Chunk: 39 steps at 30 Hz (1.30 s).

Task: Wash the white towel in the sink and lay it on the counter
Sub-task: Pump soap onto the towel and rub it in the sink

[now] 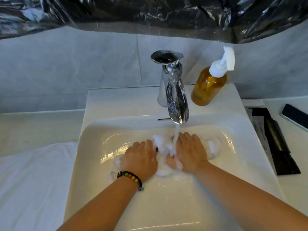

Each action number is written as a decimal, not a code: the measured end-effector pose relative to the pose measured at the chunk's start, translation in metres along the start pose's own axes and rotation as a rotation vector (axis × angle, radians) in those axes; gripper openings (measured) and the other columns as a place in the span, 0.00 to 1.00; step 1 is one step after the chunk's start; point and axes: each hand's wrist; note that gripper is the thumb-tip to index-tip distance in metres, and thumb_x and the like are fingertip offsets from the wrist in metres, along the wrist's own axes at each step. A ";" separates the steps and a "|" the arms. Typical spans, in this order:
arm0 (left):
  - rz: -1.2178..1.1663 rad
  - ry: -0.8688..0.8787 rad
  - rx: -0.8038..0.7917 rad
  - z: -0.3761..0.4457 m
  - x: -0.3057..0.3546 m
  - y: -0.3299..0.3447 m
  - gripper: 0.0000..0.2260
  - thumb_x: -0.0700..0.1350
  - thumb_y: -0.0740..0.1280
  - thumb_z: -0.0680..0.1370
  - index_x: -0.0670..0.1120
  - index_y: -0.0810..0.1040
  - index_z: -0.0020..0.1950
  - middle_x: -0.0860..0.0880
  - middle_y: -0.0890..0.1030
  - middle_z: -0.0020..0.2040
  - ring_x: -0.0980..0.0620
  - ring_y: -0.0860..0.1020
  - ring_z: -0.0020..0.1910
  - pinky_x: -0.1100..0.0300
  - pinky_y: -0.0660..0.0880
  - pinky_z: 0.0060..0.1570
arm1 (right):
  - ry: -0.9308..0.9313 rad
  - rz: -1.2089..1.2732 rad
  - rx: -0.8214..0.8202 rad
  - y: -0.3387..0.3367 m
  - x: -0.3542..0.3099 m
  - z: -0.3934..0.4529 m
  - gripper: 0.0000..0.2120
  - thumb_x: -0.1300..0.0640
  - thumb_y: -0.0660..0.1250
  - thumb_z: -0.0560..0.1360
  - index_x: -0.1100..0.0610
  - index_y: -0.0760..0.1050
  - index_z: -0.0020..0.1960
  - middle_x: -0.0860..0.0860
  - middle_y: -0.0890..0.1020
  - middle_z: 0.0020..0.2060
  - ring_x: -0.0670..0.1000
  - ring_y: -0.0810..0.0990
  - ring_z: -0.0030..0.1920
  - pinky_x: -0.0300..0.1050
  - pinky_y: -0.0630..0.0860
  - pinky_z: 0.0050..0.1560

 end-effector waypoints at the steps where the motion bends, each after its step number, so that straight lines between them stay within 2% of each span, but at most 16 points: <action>1: 0.008 -0.017 -0.023 0.001 0.003 -0.005 0.15 0.51 0.53 0.74 0.45 0.75 0.47 0.49 0.77 0.34 0.45 0.76 0.33 0.56 0.69 0.29 | 0.021 0.011 -0.030 -0.003 -0.002 0.003 0.22 0.40 0.58 0.64 0.58 0.75 0.43 0.54 0.76 0.34 0.58 0.75 0.34 0.48 0.69 0.35; 3: 0.015 -0.095 -0.118 0.005 0.008 -0.018 0.11 0.52 0.52 0.79 0.48 0.71 0.51 0.48 0.76 0.38 0.46 0.75 0.36 0.57 0.67 0.34 | 0.075 0.042 -0.163 -0.018 -0.007 0.012 0.23 0.37 0.57 0.67 0.57 0.74 0.44 0.52 0.76 0.35 0.57 0.75 0.35 0.48 0.69 0.37; 7: -0.265 -0.247 -0.411 0.029 0.000 -0.032 0.16 0.57 0.50 0.83 0.47 0.70 0.48 0.50 0.75 0.38 0.46 0.76 0.39 0.56 0.72 0.40 | 0.220 0.334 -0.730 -0.058 0.003 0.041 0.18 0.38 0.61 0.76 0.50 0.74 0.56 0.49 0.78 0.48 0.53 0.78 0.48 0.46 0.74 0.48; 10: -0.685 -0.354 -0.757 0.041 -0.014 -0.056 0.18 0.56 0.61 0.81 0.44 0.76 0.41 0.48 0.75 0.37 0.49 0.74 0.37 0.60 0.71 0.41 | 0.415 0.752 -1.029 -0.093 0.024 0.046 0.11 0.47 0.63 0.78 0.51 0.76 0.41 0.49 0.78 0.37 0.48 0.74 0.36 0.38 0.70 0.40; 11: -0.687 -0.329 -0.794 0.039 -0.018 -0.064 0.19 0.57 0.64 0.79 0.41 0.79 0.43 0.46 0.77 0.40 0.48 0.75 0.40 0.59 0.72 0.45 | 0.491 0.799 -1.024 -0.099 0.032 0.041 0.14 0.47 0.64 0.77 0.52 0.75 0.36 0.49 0.77 0.31 0.48 0.72 0.32 0.39 0.68 0.36; 13: -0.547 -0.268 -0.657 0.033 -0.020 -0.075 0.14 0.53 0.66 0.79 0.43 0.83 0.50 0.45 0.81 0.46 0.46 0.78 0.46 0.58 0.72 0.50 | 0.564 0.710 -0.897 -0.101 0.047 0.033 0.14 0.52 0.67 0.76 0.55 0.73 0.34 0.50 0.75 0.28 0.51 0.71 0.32 0.42 0.66 0.35; 15: -0.397 -0.243 -0.407 0.023 -0.016 -0.077 0.11 0.48 0.62 0.81 0.47 0.80 0.59 0.45 0.82 0.55 0.44 0.79 0.53 0.57 0.74 0.52 | 0.635 0.461 -0.573 -0.095 0.054 0.020 0.02 0.57 0.66 0.76 0.54 0.78 0.48 0.54 0.80 0.44 0.55 0.76 0.44 0.44 0.72 0.44; 17: -0.375 -0.224 -0.227 0.006 -0.009 -0.073 0.14 0.48 0.59 0.82 0.51 0.75 0.67 0.47 0.79 0.63 0.46 0.78 0.59 0.55 0.75 0.58 | 0.633 0.312 -0.186 -0.089 0.042 0.003 0.14 0.60 0.64 0.77 0.55 0.75 0.63 0.55 0.80 0.56 0.57 0.77 0.56 0.46 0.73 0.54; 19: -0.364 -0.032 -0.139 -0.018 -0.002 -0.058 0.19 0.53 0.58 0.81 0.50 0.73 0.70 0.47 0.76 0.67 0.45 0.75 0.65 0.52 0.72 0.63 | 0.405 0.336 0.036 -0.083 0.013 -0.020 0.15 0.59 0.62 0.78 0.58 0.76 0.64 0.56 0.80 0.58 0.58 0.78 0.58 0.50 0.73 0.59; 21: -0.187 0.167 -0.131 -0.040 0.002 -0.034 0.25 0.58 0.54 0.79 0.47 0.71 0.72 0.44 0.74 0.69 0.42 0.74 0.67 0.47 0.72 0.63 | 0.145 0.189 -0.036 -0.060 -0.016 -0.046 0.20 0.50 0.58 0.77 0.56 0.75 0.65 0.56 0.78 0.62 0.59 0.76 0.62 0.61 0.72 0.61; 23: -0.055 0.189 -0.173 -0.049 0.003 -0.017 0.28 0.61 0.52 0.80 0.47 0.66 0.75 0.44 0.71 0.71 0.43 0.71 0.68 0.44 0.70 0.66 | 0.070 0.078 -0.223 -0.039 -0.029 -0.062 0.28 0.42 0.54 0.76 0.55 0.70 0.71 0.57 0.73 0.68 0.59 0.72 0.67 0.67 0.70 0.63; 26: 0.011 0.184 -0.077 -0.043 0.008 -0.009 0.25 0.59 0.53 0.79 0.47 0.68 0.71 0.45 0.75 0.64 0.44 0.74 0.60 0.47 0.74 0.57 | 0.066 0.061 -0.190 -0.026 -0.027 -0.056 0.27 0.41 0.56 0.76 0.56 0.68 0.69 0.57 0.75 0.63 0.59 0.73 0.59 0.59 0.71 0.56; 29: 0.033 0.190 0.062 -0.024 0.011 -0.001 0.17 0.54 0.57 0.76 0.47 0.73 0.60 0.47 0.77 0.52 0.45 0.75 0.45 0.50 0.75 0.43 | 0.004 0.002 -0.047 -0.019 -0.024 -0.036 0.22 0.43 0.57 0.75 0.58 0.75 0.58 0.56 0.78 0.50 0.58 0.74 0.46 0.52 0.72 0.43; 33: 0.022 0.203 0.078 -0.003 0.006 0.011 0.14 0.52 0.69 0.66 0.46 0.74 0.47 0.49 0.75 0.40 0.47 0.74 0.35 0.53 0.74 0.34 | -0.051 -0.023 0.047 -0.009 -0.014 -0.016 0.19 0.47 0.56 0.74 0.60 0.79 0.42 0.55 0.76 0.37 0.57 0.74 0.39 0.49 0.71 0.36; 37: -0.004 0.156 0.033 0.011 0.008 0.012 0.16 0.49 0.72 0.62 0.47 0.71 0.43 0.51 0.73 0.35 0.50 0.72 0.30 0.58 0.70 0.29 | 0.024 0.067 -0.071 -0.007 -0.009 -0.001 0.19 0.47 0.55 0.76 0.58 0.77 0.42 0.54 0.77 0.35 0.56 0.74 0.38 0.51 0.72 0.35; 39: -0.013 0.081 -0.067 0.013 0.010 -0.003 0.13 0.51 0.70 0.68 0.47 0.72 0.45 0.51 0.73 0.37 0.49 0.73 0.32 0.58 0.67 0.32 | 0.074 0.129 -0.212 -0.024 -0.015 0.007 0.21 0.45 0.52 0.78 0.58 0.76 0.43 0.53 0.77 0.35 0.55 0.75 0.38 0.50 0.73 0.36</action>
Point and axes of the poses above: each hand's wrist, its own z-axis towards the middle knuckle, its own y-axis out of the palm, x = y × z
